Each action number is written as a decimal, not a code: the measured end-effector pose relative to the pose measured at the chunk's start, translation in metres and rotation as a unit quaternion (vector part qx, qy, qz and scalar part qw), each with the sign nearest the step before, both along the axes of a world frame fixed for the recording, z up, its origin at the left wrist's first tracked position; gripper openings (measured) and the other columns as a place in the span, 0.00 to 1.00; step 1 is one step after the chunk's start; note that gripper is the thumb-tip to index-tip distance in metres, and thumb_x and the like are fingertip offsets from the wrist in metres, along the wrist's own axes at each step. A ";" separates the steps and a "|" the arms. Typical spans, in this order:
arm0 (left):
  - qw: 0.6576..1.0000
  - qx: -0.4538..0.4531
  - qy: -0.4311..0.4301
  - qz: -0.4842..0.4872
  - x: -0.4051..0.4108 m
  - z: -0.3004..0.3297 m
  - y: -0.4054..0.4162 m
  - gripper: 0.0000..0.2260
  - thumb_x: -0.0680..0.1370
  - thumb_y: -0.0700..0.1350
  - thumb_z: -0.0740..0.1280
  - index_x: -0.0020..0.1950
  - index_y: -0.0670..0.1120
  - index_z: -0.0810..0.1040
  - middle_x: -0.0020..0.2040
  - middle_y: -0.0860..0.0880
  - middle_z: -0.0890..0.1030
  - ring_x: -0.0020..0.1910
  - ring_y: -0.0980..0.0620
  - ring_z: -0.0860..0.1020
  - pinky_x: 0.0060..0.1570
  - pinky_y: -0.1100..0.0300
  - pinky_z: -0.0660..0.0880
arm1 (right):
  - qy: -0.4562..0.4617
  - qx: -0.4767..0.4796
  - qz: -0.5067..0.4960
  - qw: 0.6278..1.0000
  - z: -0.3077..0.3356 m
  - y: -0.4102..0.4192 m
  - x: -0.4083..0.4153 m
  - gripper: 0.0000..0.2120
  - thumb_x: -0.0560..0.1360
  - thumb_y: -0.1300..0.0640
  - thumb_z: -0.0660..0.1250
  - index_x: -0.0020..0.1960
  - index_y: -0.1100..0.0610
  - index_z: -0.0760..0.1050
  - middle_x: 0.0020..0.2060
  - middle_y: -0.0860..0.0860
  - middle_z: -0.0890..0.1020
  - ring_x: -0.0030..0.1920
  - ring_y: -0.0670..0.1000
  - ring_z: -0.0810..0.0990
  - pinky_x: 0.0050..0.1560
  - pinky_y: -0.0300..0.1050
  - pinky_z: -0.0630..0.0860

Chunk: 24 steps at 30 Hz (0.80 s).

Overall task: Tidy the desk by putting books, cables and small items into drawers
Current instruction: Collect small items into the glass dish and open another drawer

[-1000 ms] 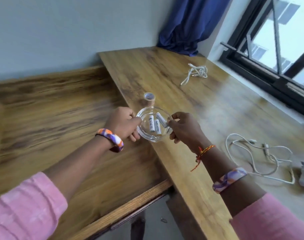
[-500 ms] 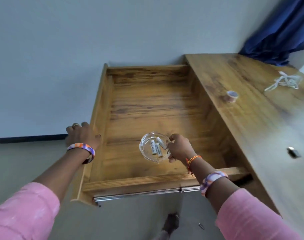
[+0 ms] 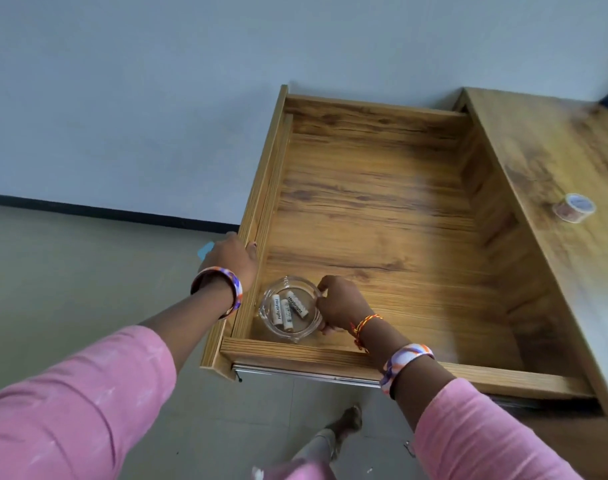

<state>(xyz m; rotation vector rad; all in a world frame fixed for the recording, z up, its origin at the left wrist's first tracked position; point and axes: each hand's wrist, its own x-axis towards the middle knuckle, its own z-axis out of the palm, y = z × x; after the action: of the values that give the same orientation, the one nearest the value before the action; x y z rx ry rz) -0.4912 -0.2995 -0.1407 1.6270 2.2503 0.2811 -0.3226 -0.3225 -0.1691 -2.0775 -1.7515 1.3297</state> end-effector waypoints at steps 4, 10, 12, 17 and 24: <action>1.000 0.004 -0.002 0.003 0.000 -0.001 0.000 0.15 0.81 0.49 0.54 0.55 0.39 0.70 0.39 0.45 0.72 0.31 0.51 0.70 0.32 0.58 0.67 | -0.014 -0.010 0.055 0.998 0.000 -0.003 -0.006 0.07 0.73 0.69 0.55 0.47 0.64 0.71 0.34 0.61 0.80 0.30 0.58 0.82 0.34 0.53 0.82; 1.000 0.006 0.016 0.007 0.000 -0.001 -0.001 0.15 0.81 0.50 0.54 0.54 0.39 0.70 0.38 0.45 0.73 0.31 0.51 0.71 0.32 0.57 0.68 | -0.061 -0.057 0.147 0.986 0.004 0.002 -0.002 0.10 0.75 0.64 0.57 0.56 0.64 0.71 0.44 0.64 0.83 0.43 0.63 0.83 0.45 0.59 0.80; 1.000 0.007 0.025 0.007 0.001 0.003 -0.003 0.14 0.81 0.50 0.55 0.56 0.39 0.70 0.40 0.45 0.73 0.33 0.49 0.73 0.33 0.56 0.70 | -0.059 -0.090 0.166 0.980 0.010 0.002 0.001 0.13 0.77 0.61 0.57 0.60 0.63 0.69 0.46 0.63 0.83 0.43 0.62 0.83 0.44 0.58 0.81; 0.981 0.099 0.123 -0.109 0.007 0.006 -0.018 0.29 0.77 0.45 0.62 0.74 0.41 0.54 0.74 0.37 0.55 0.70 0.39 0.62 0.60 0.47 0.71 | -0.040 -0.055 0.150 0.986 0.028 -0.007 0.030 0.21 0.79 0.56 0.59 0.70 0.60 0.63 0.49 0.60 0.83 0.38 0.52 0.80 0.32 0.41 0.74; 0.918 0.141 0.037 -0.368 0.113 0.026 -0.023 0.33 0.70 0.42 0.71 0.72 0.42 0.63 0.75 0.40 0.56 0.50 0.41 0.80 0.41 0.54 0.78 | 0.004 0.170 -0.015 0.985 0.082 -0.024 0.128 0.11 0.76 0.59 0.60 0.55 0.56 0.78 0.41 0.54 0.84 0.39 0.53 0.82 0.48 0.50 0.79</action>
<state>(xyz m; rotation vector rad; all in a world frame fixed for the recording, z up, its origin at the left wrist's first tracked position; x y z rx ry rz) -0.3786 -0.3226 -0.1144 2.5256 1.5204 0.3520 -0.1947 -0.3469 -0.0873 -1.8977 -1.7886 0.9488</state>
